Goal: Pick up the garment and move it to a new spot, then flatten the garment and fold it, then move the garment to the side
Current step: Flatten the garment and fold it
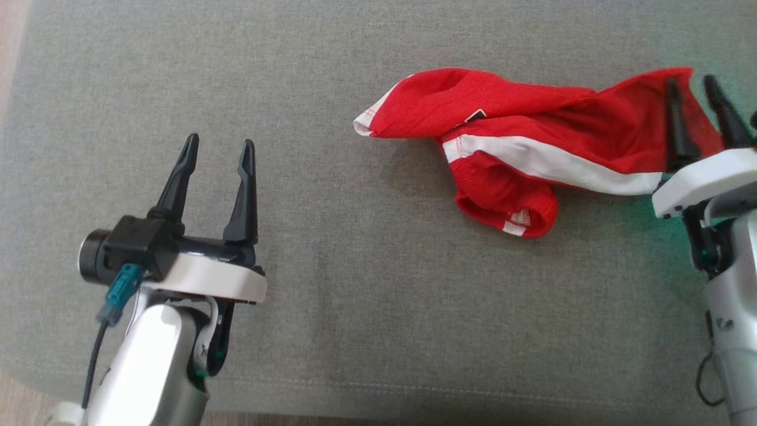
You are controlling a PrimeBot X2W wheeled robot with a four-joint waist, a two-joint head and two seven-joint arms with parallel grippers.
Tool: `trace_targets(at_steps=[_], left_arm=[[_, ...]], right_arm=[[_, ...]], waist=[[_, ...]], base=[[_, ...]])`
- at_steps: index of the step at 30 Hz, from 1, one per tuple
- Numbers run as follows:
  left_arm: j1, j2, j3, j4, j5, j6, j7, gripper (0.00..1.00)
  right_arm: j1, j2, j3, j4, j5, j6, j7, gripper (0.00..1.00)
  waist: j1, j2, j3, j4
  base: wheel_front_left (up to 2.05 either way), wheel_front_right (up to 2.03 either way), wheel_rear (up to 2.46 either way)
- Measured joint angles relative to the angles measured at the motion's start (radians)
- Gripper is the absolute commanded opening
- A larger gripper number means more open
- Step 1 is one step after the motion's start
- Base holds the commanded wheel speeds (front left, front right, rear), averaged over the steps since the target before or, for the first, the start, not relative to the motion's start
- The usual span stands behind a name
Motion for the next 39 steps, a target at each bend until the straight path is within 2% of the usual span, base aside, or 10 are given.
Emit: trace_targets(at_steps=[5, 11, 15, 24, 39], left_arm=[[0.002, -0.001, 0.014, 0.007, 0.008, -0.002, 0.0, 1.0], [0.026, -0.001, 0.019, 0.012, 0.008, -0.002, -0.001, 1.0], [0.048, 0.0, 0.025, 0.014, 0.008, -0.002, -0.001, 1.0], [0.095, 0.004, 0.036, 0.018, 0.008, 0.003, -0.001, 1.0], [0.121, 0.011, 0.018, 0.02, 0.008, 0.008, 0.005, 1.0]], right_arm=[[0.0, 0.006, 0.028, 0.007, 0.003, 0.0, -0.092, 1.0], [0.074, 0.034, 0.054, -0.135, 0.021, 0.0, -0.128, 1.0], [0.195, 0.049, 0.047, -0.244, 0.02, 0.0, -0.105, 1.0], [0.398, 0.127, 0.003, -0.443, 0.016, 0.0, -0.017, 1.0], [0.461, 0.158, -0.016, -0.524, 0.004, 0.0, 0.037, 1.0]], waist=[[0.0, 0.0, -0.018, -0.01], [0.0, 0.0, -0.053, -0.031], [0.0, 0.0, -0.075, -0.046], [0.0, 0.0, -0.129, -0.072], [0.0, 0.0, -0.168, -0.076]], base=[[0.0, 0.0, 0.0], [0.0, 0.0, 0.0], [0.0, 0.0, 0.0], [0.0, 0.0, 0.0], [0.0, 0.0, 0.0]])
